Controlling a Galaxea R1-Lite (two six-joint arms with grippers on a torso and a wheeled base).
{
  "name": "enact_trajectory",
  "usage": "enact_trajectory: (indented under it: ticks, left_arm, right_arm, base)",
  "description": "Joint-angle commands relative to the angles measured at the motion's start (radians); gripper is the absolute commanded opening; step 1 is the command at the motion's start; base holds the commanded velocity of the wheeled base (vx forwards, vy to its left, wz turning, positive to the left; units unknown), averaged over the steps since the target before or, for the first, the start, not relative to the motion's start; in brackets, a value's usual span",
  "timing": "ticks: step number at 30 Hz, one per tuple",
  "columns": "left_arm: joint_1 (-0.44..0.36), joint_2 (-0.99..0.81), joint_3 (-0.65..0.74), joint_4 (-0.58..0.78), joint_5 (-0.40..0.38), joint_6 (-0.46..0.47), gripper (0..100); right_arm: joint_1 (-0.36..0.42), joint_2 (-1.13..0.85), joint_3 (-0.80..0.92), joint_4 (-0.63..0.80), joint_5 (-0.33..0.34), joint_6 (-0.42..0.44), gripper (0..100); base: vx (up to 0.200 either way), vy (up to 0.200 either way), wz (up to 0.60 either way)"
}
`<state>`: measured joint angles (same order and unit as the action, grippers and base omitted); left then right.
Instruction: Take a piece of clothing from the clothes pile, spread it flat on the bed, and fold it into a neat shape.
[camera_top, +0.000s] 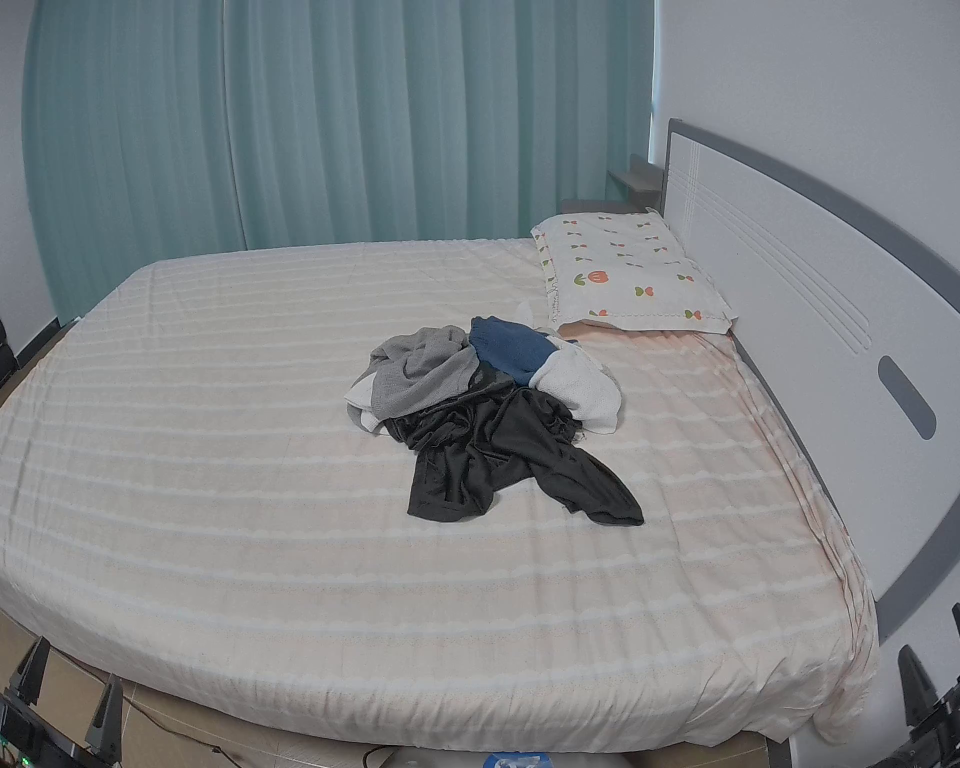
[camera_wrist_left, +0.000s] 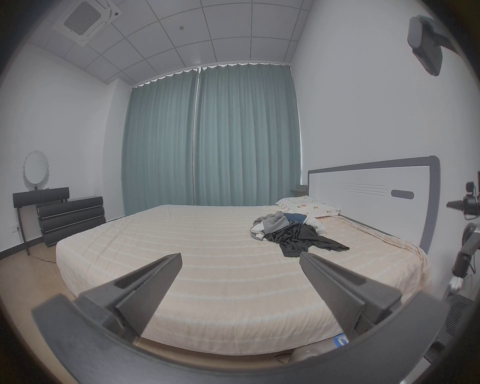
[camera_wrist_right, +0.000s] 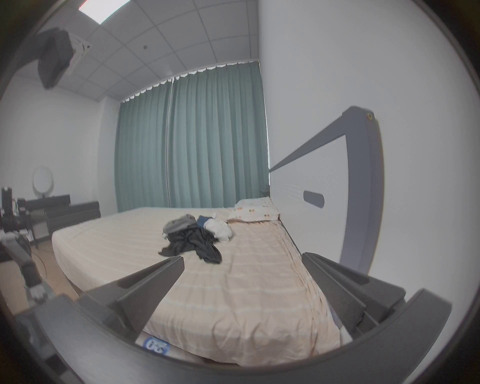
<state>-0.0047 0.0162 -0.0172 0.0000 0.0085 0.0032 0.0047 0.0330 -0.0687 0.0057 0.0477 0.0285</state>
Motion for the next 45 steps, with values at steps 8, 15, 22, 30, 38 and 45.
enact_trajectory:
  ticks: [8,15,22,30,38,45]
  left_arm:
    - [0.0,-0.016,0.016,0.0,0.001,-0.002,100]
    - [0.0,-0.016,0.016,0.0,0.001,-0.006,100]
    - [0.0,-0.016,0.016,0.0,0.001,-0.005,100]
    - [0.0,-0.016,0.016,0.0,0.001,-0.003,100]
    - [0.0,-0.016,0.016,0.0,0.001,-0.005,100]
    - [0.0,-0.016,0.016,0.0,0.001,-0.003,100]
  right_arm:
    - [0.026,0.754,-0.281,0.016,0.218,0.022,100]
    - [0.147,1.351,-0.33,-0.418,0.141,0.068,100]
    - [0.213,1.765,-0.588,-0.55,0.066,0.208,100]
    - [0.284,2.118,-0.944,-0.547,-0.077,0.309,100]
    - [0.298,2.297,-1.181,-0.444,-0.077,0.401,100]
    - [0.308,2.431,-1.281,-0.434,-0.078,0.433,100]
  base:
    - [0.0,0.0,0.0]
    - [0.0,0.0,0.0]
    - [0.0,0.0,0.0]
    - [0.0,0.0,0.0]
    - [0.0,0.0,0.0]
    - [0.0,0.0,0.0]
